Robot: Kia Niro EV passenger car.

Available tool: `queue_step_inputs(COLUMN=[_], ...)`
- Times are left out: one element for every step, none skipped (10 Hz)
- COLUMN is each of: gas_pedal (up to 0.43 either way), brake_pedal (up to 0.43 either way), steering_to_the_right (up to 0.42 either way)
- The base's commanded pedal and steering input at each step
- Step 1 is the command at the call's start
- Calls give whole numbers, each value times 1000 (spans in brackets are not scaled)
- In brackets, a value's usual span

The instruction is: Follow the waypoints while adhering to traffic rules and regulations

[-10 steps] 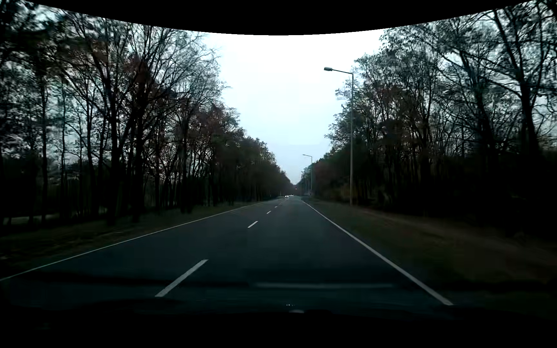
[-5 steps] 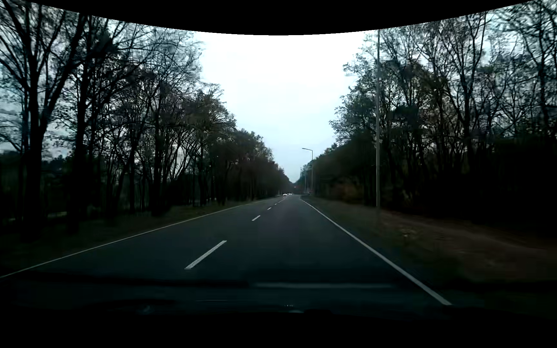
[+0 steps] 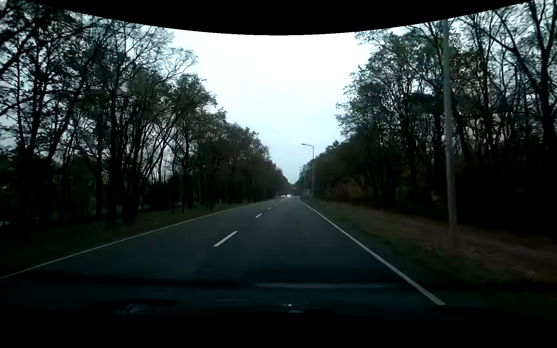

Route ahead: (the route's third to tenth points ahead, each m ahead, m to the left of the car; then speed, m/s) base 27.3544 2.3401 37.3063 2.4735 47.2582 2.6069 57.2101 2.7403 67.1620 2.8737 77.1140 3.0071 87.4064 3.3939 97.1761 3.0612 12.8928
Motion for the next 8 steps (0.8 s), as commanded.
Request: queue_step_inputs(gas_pedal=[0, 0, 0, 0, 0, 0, 0, 0], brake_pedal=[0, 0, 61, 73, 122, 134, 134, 146], steering_to_the_right=[2, 1, 4, 5, 7, 7, 8, 8])
